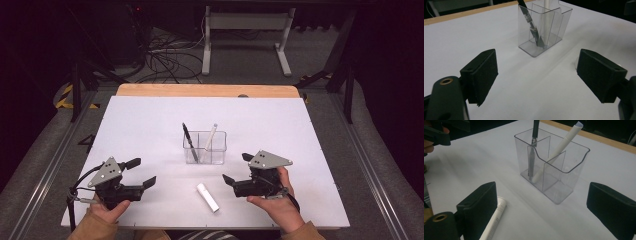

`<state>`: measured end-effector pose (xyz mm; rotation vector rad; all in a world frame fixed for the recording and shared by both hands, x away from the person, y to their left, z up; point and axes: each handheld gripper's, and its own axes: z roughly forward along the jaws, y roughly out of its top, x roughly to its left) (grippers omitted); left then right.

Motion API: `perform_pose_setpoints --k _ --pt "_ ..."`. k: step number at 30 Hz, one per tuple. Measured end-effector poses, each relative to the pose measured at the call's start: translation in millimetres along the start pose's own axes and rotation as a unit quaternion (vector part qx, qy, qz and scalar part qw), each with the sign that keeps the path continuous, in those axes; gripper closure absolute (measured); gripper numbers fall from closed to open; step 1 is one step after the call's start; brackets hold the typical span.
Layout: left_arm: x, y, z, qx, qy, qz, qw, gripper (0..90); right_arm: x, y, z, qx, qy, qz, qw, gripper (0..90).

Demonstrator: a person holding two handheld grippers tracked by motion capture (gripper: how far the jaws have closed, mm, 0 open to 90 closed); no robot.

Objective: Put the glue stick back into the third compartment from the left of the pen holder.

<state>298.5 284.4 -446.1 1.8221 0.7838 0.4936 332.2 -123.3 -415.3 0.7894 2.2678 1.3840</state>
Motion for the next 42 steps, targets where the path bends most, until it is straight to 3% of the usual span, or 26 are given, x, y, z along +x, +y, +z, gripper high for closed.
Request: perform_pose_setpoints --k 7,11,17,19,23,25,27,32,36,42 --pt "-0.2 -0.6 -0.3 0.000 0.000 0.000 1.0000 18.0 3.5 6.5 1.8 0.005 -0.007 0.004 1.0000 12.7" --pt "-0.1 -1.0 -0.5 -0.002 -0.002 -0.007 1.0000 18.0 6.5 9.6 3.1 0.027 -0.020 -0.005 0.9994 14.8" --pt "-0.6 -1.4 -0.1 -0.001 0.000 -0.008 1.0000 18.0 11.5 16.6 6.3 0.053 -0.016 -0.004 0.9984 17.3" --pt "-0.6 -1.5 0.0 -0.001 -0.001 -0.009 1.0000 17.9 14.2 18.9 8.6 0.072 -0.019 -0.004 0.9972 23.3" --pt "-0.5 -1.8 -0.2 -0.001 0.001 -0.009 1.0000 17.9 19.2 22.6 14.5 0.095 -0.022 -0.009 0.9952 25.3" --pt "0.0 -1.9 -0.4 -0.003 0.002 -0.007 1.0000 17.9 21.0 24.5 17.4 0.105 -0.022 -0.006 0.9942 26.2" --pt "-1.3 -2.5 0.1 -0.002 0.000 -0.018 0.9998 18.0 22.8 25.4 20.6 0.112 -0.017 0.000 0.9935 26.9" --pt "-0.2 -2.3 0.0 0.000 0.002 -0.011 0.9999 18.0 28.4 26.0 29.2 0.133 -0.003 0.019 0.9909 30.8" --pt "-0.5 -2.0 0.1 -0.001 0.002 -0.012 0.9999 18.0 33.2 25.9 36.8 0.161 0.005 0.039 0.9861 32.5" --pt "-0.4 -2.0 0.5 -0.001 0.003 -0.008 1.0000 17.9 39.4 26.1 46.5 0.193 0.010 0.039 0.9803 35.5"
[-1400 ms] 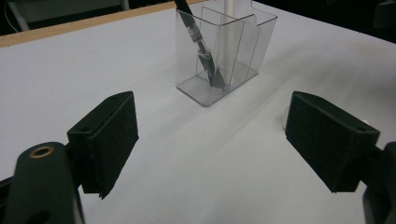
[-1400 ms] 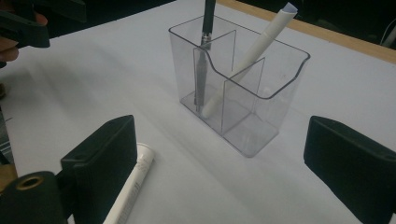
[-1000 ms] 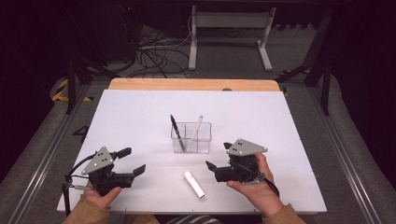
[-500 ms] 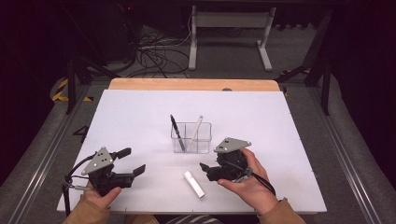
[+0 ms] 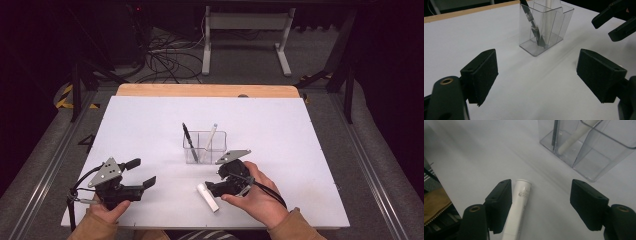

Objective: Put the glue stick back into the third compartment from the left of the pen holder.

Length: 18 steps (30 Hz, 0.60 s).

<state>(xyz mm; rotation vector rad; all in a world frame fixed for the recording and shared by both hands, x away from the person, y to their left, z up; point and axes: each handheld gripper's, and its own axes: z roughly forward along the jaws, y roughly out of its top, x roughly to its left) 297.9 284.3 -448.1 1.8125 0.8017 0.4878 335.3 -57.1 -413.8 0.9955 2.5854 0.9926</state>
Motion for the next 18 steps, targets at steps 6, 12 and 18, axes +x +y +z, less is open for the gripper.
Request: perform_pose_setpoints --k 6,12,18 --pt "0.1 -0.1 0.1 0.001 0.000 0.001 1.0000 18.0 5.6 3.2 7.0 0.032 0.006 0.009 0.9994 38.7" --pt "0.4 -0.3 0.2 0.002 0.001 0.001 1.0000 18.0 9.6 5.1 14.3 0.064 0.011 0.009 0.9978 41.7" --pt "-0.1 -0.4 0.5 0.003 0.001 0.000 1.0000 18.0 13.7 6.3 21.2 0.091 0.016 0.015 0.9956 45.1"
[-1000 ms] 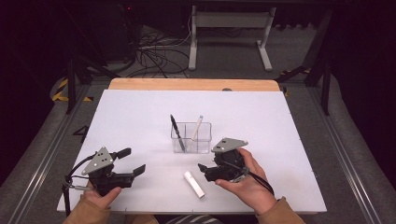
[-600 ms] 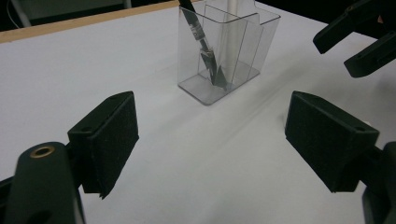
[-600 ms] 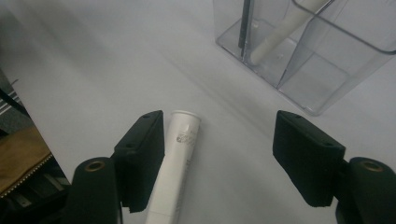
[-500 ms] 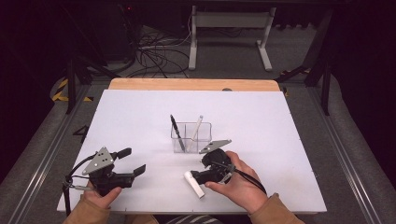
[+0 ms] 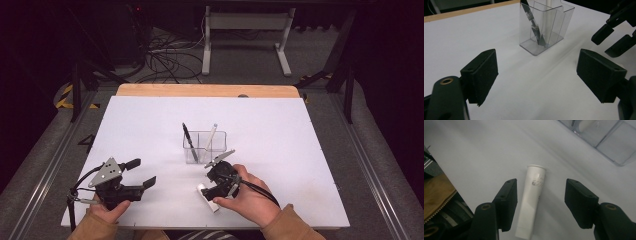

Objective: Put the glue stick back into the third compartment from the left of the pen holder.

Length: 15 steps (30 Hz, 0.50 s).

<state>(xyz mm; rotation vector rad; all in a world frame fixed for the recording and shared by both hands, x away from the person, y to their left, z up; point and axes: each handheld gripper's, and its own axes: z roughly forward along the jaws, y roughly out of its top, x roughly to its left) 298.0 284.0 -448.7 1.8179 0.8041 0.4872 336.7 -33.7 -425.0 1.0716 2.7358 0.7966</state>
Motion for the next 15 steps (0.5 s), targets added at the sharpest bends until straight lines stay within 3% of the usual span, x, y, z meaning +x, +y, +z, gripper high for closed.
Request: perform_pose_setpoints --k 15 --pt "1.1 -0.6 0.8 0.005 0.002 0.003 1.0000 18.1 5.0 1.3 18.7 0.066 0.003 0.027 0.9975 54.3"
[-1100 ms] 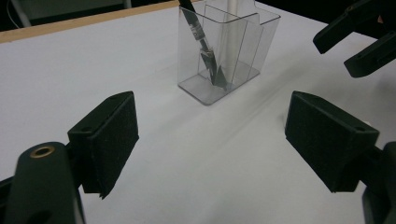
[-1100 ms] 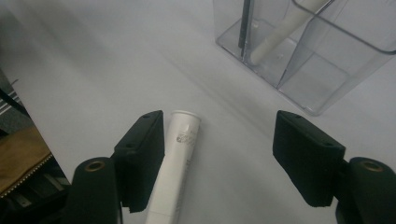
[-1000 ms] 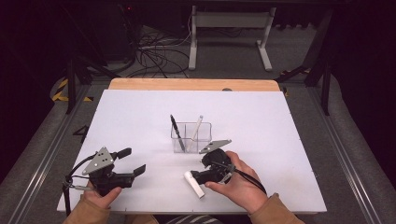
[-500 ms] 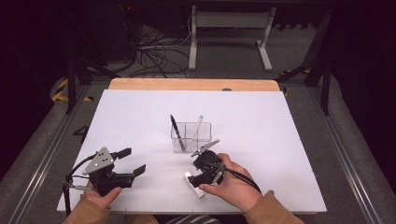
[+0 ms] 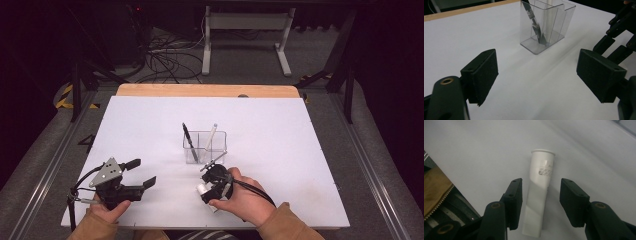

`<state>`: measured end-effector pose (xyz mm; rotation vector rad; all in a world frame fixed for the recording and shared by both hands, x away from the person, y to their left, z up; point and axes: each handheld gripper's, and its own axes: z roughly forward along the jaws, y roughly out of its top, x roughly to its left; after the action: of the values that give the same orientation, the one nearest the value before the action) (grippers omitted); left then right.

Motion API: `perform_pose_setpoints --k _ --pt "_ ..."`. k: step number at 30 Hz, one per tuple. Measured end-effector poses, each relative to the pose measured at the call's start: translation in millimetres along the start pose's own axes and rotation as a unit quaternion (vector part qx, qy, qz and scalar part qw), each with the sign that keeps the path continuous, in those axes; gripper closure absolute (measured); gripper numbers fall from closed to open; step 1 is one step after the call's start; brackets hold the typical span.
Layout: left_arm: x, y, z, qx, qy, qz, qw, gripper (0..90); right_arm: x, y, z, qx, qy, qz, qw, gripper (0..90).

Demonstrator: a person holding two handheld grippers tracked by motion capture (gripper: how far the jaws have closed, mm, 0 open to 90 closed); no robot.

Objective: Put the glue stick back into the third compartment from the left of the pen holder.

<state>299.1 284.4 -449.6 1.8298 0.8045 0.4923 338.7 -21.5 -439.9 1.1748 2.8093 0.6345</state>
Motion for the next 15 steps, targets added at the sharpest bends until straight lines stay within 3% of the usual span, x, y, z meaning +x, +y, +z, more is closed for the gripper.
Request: perform_pose_setpoints --k 6,15 --pt "0.2 -0.3 0.4 0.001 0.000 -0.001 1.0000 18.1 0.8 -0.7 5.3 0.010 0.005 0.020 0.9997 59.0" --pt "0.1 -0.2 0.5 0.001 0.000 0.003 1.0000 18.2 6.6 -0.2 14.1 0.021 -0.017 0.012 0.9996 65.8"
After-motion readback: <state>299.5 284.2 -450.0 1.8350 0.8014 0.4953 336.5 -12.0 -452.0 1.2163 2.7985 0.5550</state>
